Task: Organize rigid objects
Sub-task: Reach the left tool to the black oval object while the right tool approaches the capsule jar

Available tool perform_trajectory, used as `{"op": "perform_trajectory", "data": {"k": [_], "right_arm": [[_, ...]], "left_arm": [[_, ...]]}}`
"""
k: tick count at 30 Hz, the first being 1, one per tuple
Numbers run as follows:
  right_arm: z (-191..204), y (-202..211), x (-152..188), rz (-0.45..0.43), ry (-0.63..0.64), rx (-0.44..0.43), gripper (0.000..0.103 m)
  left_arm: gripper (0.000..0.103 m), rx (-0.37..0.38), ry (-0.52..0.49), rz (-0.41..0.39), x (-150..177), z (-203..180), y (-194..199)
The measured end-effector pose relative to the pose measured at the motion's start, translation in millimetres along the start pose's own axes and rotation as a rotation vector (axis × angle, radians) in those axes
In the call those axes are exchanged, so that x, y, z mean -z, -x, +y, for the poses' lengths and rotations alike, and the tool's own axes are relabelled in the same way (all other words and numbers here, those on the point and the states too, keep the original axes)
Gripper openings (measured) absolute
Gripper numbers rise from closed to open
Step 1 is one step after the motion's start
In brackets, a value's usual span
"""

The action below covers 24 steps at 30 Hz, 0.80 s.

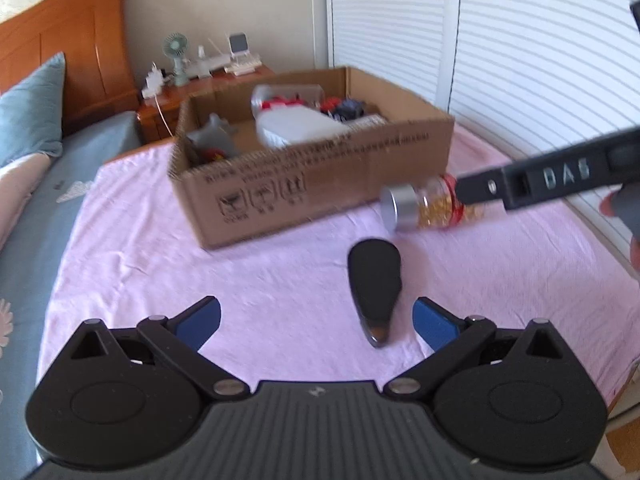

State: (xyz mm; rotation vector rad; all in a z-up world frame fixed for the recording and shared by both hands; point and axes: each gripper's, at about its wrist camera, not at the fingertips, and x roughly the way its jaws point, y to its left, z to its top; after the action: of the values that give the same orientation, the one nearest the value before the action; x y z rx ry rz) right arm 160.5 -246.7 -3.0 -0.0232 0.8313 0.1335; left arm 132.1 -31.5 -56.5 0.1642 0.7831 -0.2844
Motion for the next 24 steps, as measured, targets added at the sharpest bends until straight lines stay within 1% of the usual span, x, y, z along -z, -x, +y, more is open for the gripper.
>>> {"op": "perform_trajectory", "data": {"k": [3, 7, 10, 16, 20, 22, 24], "right_arm": [[-4, -6, 1, 0.019, -0.034, -0.015, 0.103], [-2, -10, 2, 0.018, -0.034, -0.022, 0.103], [3, -15, 0, 0.018, -0.024, -0.026, 0.103], [20, -28, -7, 0.004, 0.033, -0.001, 0.103], [33, -40, -11, -0.015, 0.091, 0.035, 0.103], [38, -47, -12, -0.024, 0.115, 0.054, 0.103], [41, -56, -12, -0.011, 0.132, 0.072, 0.103]], "left_arm": [[0.102, 0.008, -0.016, 0.037, 4, -7, -16], [0.102, -0.033, -0.006, 0.073, 8, -6, -29], [0.102, -0.038, 0.038, 0.079, 11, 3, -30], [0.102, -0.084, 0.140, 0.078, 11, 28, -32], [0.102, -0.120, 0.188, 0.078, 10, 42, -34], [0.102, -0.127, 0.207, 0.081, 10, 47, -34], [0.102, -0.122, 0.214, 0.082, 11, 48, -34]]}}
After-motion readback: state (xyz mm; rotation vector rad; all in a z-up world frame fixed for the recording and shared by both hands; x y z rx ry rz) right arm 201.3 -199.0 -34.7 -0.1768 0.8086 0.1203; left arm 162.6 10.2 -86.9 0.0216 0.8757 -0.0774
